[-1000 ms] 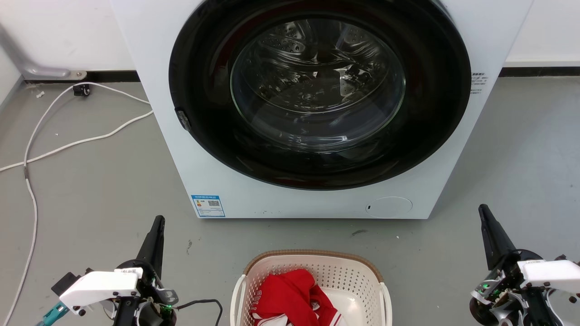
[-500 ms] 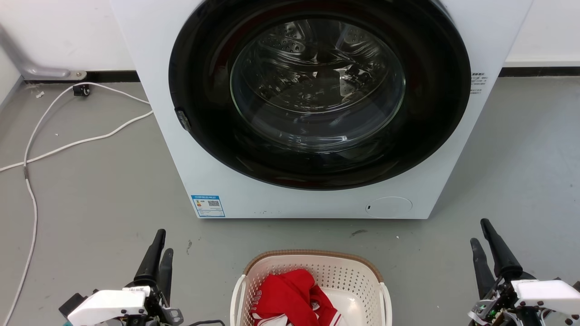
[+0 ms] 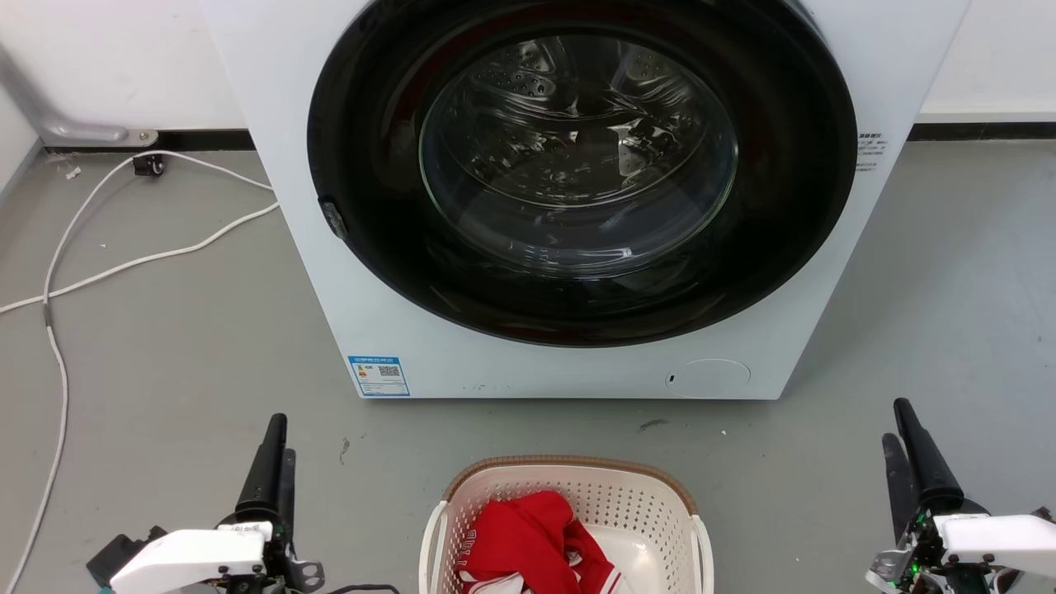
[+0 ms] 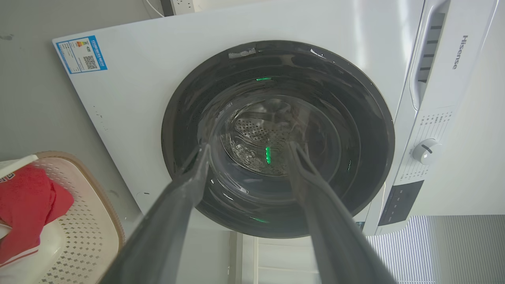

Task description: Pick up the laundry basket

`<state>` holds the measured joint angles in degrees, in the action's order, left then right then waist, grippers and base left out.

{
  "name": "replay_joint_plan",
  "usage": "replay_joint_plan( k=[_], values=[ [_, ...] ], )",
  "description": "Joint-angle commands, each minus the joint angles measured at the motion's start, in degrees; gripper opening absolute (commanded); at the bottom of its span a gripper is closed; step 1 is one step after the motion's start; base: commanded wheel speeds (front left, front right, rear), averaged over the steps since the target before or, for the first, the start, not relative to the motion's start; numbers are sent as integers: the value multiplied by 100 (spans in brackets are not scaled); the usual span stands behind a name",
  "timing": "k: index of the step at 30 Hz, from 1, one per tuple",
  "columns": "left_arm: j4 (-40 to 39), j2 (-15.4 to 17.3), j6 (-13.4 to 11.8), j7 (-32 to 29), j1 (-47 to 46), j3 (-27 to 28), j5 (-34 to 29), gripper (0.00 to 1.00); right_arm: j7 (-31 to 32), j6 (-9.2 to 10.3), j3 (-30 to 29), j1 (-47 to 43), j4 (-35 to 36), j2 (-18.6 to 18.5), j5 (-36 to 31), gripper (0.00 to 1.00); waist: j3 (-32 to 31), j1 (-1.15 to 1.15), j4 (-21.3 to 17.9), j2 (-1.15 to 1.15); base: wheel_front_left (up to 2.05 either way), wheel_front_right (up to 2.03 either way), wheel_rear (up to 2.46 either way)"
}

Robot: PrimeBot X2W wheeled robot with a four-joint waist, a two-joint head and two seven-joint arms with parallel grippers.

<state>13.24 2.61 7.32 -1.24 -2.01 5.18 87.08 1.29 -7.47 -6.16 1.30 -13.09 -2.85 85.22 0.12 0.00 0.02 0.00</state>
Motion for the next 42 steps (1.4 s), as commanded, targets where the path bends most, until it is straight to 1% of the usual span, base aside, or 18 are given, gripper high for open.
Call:
replay_joint_plan(
  k=[1, 10, 18, 25, 34, 39, 42],
  values=[
    [-125, 20, 5, 53, -39, 59, -139, 100, -57, -2, -43, 52, 142, -16, -170, 100, -1, 0, 1, 0, 0, 0, 0],
    [-317, 22, -57, 262, -40, 240, -840, 100, -265, -2, -125, 35, 457, -15, -1270, 100, 2, 0, 6, 0, 0, 0, 0],
    [-713, 24, -292, 431, -9, 174, -1610, 100, -437, -2, -86, 51, 910, -14, -2365, 100, 14, 0, 19, 0, 0, 0, 0],
    [-1185, 26, -410, 569, 48, 6, -2568, 100, -572, -2, -13, -17, 1193, -14, -3315, 100, 26, 0, 30, 0, 0, 0, 0],
    [-1543, 27, -560, 730, 149, -276, -3755, 100, -739, -2, 184, -111, 1518, -12, -4384, 100, 37, 0, 31, 0, 0, 0, 0],
    [-1623, 27, -480, 816, 227, -560, -4537, 100, -819, -2, 271, -191, 1633, -12, -4863, 100, 39, 0, 29, 0, 0, 0, 0],
    [-1656, 28, -482, 865, 237, -695, -4967, 100, -868, -2, 299, -234, 1660, -11, -5115, 100, 43, 0, 28, 0, 0, 0, 0]
  ],
)
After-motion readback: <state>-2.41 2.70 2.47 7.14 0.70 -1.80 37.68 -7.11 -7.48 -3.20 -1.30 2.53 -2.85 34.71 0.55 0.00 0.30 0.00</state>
